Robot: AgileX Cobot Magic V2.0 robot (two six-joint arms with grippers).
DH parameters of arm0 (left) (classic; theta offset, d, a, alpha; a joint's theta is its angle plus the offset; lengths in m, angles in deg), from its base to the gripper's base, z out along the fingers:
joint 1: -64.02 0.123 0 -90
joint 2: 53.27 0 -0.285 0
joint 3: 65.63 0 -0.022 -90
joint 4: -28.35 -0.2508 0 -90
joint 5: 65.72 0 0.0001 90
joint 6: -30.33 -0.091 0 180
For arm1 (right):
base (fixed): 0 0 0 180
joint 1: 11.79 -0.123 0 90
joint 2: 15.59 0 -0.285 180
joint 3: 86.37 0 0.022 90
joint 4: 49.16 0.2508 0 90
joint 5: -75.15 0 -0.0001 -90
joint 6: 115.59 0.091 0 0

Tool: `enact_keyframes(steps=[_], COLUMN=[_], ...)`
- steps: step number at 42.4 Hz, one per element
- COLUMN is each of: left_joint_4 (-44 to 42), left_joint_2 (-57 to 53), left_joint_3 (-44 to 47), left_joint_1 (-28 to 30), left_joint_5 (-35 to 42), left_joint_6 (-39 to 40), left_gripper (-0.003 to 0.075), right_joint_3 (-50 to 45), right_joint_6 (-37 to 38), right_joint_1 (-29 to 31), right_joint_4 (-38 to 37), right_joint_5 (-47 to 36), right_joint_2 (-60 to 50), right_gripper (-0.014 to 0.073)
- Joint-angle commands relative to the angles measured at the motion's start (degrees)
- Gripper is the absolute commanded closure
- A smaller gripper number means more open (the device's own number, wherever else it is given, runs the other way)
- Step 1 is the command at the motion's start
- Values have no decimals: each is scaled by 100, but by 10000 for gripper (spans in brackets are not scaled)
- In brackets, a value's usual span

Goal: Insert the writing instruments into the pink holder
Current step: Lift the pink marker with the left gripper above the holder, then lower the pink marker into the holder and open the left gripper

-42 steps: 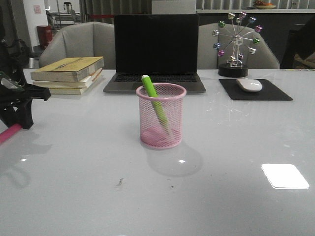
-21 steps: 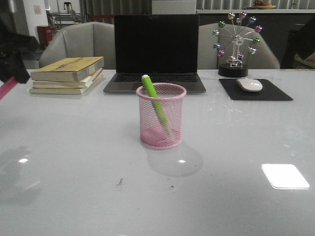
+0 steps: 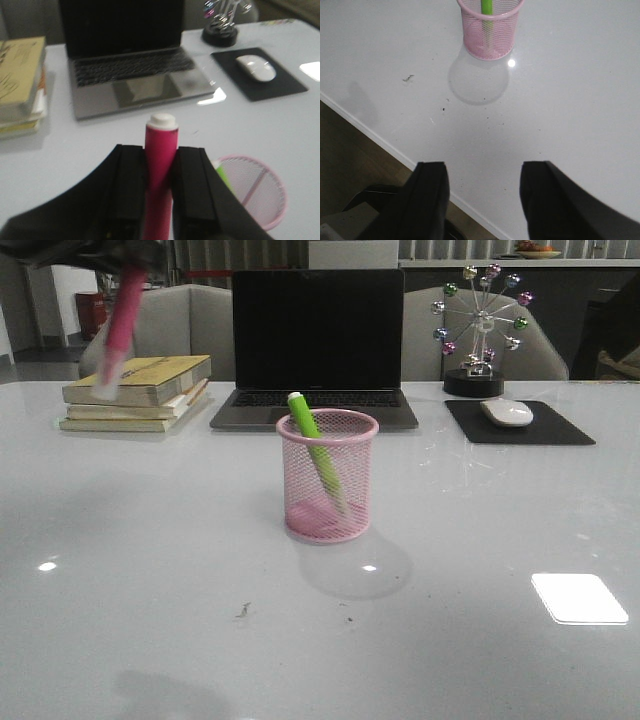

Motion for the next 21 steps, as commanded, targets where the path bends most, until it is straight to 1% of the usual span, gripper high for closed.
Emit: enact_keyframes(steps=[1,5,8,11,15,21], left_joint_4=[97,97,97,97,97,97], left_joint_2=[146,619,983,1334,1794,2329], left_joint_3=[-124,-124,-124,-166,-410,-844], left_joint_1=[-582,-1179,-1477,-1688,-1794,-1782], left_joint_5=[1634,2972,3829,4482,4892,4935], left_joint_6=[121,121,121,121,121,121], left_gripper=[629,629,629,629,629,629], right_joint_3=[136,136,136,136,136,136], right_joint_6=[-9,-9,-9,-9,-9,-9], right_joint_1=[8,8,8,8,8,8], right_joint_4=[-61,-61,-61,-61,-61,-61], right_joint_5=[-322,-322,-322,-322,-322,-322], right_joint_2=[-57,-57,-57,-57,-57,-57], right_gripper=[146,146,146,146,146,146])
